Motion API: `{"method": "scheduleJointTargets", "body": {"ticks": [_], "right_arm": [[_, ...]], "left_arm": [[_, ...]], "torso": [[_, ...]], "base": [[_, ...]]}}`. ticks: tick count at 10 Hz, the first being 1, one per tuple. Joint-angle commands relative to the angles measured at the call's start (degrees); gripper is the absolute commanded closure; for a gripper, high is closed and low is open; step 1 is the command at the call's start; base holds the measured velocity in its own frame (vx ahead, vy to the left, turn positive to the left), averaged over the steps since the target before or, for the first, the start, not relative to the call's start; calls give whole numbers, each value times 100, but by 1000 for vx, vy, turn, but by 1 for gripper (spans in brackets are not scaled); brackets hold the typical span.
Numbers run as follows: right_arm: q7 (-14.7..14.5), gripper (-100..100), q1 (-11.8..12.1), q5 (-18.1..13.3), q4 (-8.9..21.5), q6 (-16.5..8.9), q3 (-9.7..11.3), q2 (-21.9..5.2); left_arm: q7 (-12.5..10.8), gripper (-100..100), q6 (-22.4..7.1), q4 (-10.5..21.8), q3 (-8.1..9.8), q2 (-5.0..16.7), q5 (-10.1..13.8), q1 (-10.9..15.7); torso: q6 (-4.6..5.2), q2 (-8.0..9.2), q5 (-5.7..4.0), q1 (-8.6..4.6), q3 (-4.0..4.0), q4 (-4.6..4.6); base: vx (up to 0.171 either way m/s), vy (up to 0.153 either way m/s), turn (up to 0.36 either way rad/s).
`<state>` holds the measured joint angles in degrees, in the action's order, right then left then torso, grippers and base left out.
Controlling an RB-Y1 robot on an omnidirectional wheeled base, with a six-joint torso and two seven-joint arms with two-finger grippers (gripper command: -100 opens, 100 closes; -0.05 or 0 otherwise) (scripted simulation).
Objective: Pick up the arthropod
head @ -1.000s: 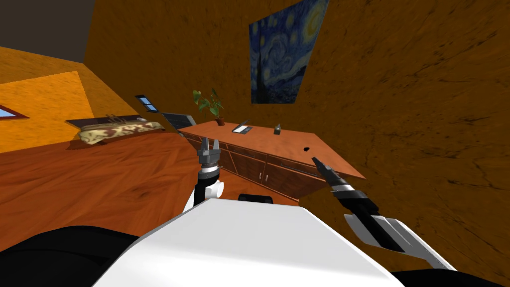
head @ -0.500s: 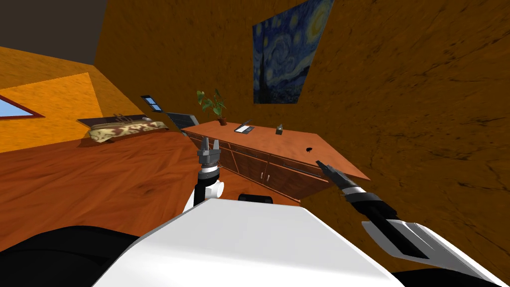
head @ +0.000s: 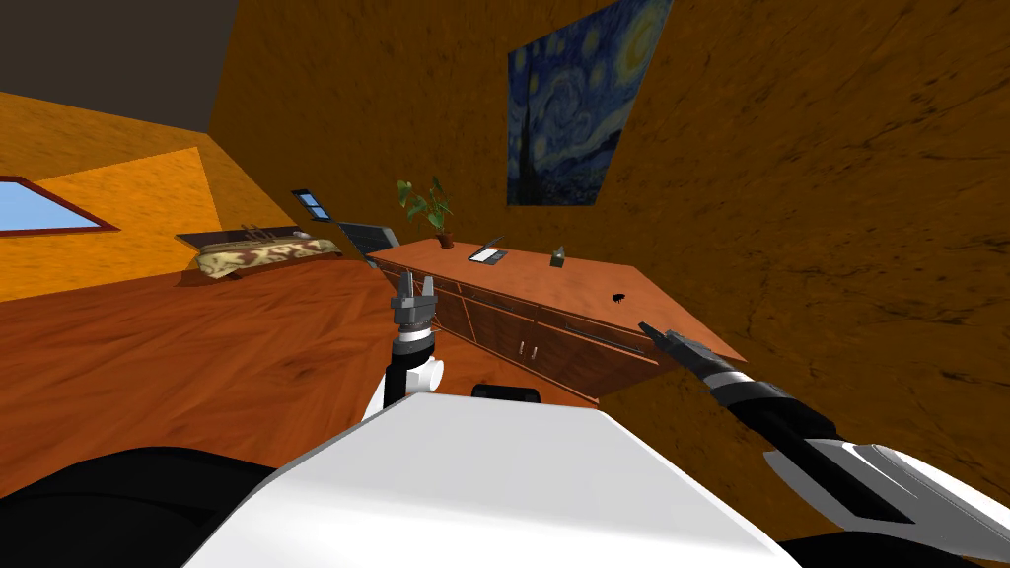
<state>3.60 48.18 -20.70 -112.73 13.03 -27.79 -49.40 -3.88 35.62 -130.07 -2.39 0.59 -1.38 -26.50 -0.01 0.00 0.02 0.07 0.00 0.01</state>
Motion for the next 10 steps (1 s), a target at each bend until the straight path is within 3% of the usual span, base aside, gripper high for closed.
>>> {"method": "scheduleJointTargets", "body": {"ticks": [1, 4, 6, 7, 10], "right_arm": [[-3, -100, 93, -20, 125, 9, -93, -272], [-8, -100, 403, -94, 495, -110, -336, -788], [-8, -100, 403, -94, 495, -110, -336, -977], [-12, -100, 558, -118, 678, -170, -441, -1214], [-16, -100, 711, -133, 859, -229, -535, -1686]], "left_arm": [[0, 0, 0, 0, 0, 0, 0, 0], [0, 0, 0, 0, 0, 0, 0, 0], [0, 0, 0, 0, 0, 0, 0, 0], [0, 0, 0, 0, 0, 0, 0, 0], [0, 0, 0, 0, 0, 0, 0, 0]], "torso": [[0, 0, 0, 0, 0, 0], [1, -2, 0, 1, -1, 0], [1, -4, 0, 1, -2, -1], [1, -4, -1, -3, -2, -1], [0, -7, -1, 0, -4, -2]], "base": [[-2, 24, 22], [4, 29, 36], [5, 19, 10], [10, 18, 37], [13, 22, 29]]}}
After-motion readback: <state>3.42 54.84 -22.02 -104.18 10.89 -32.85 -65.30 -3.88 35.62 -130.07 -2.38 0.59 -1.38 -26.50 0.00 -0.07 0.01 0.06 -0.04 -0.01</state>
